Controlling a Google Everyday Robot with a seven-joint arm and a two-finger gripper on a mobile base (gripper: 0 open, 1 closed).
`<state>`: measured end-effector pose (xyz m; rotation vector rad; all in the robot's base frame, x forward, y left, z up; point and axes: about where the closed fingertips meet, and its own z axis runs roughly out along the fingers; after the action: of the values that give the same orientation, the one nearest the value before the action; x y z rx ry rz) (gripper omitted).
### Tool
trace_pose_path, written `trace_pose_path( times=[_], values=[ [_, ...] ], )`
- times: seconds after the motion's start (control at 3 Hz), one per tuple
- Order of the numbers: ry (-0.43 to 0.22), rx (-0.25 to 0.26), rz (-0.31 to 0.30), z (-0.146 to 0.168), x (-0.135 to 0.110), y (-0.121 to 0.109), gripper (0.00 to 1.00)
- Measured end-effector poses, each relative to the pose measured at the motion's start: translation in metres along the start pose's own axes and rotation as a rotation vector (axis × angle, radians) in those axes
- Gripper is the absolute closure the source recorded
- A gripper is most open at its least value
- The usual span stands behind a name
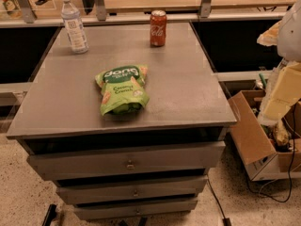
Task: Knock blue plastic bottle over
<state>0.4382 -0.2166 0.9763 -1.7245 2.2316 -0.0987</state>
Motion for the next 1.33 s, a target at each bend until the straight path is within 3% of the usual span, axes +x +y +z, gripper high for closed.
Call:
trace_pose_path(
  times=[0.67, 1.33],
  values=[
    [-0.037, 0.025, 0.016, 0.000, 0.004, -0.005, 0.00],
    [-0.228, 0.112, 0.129, -0.010, 0.014, -0.031, 0.00]
  ],
)
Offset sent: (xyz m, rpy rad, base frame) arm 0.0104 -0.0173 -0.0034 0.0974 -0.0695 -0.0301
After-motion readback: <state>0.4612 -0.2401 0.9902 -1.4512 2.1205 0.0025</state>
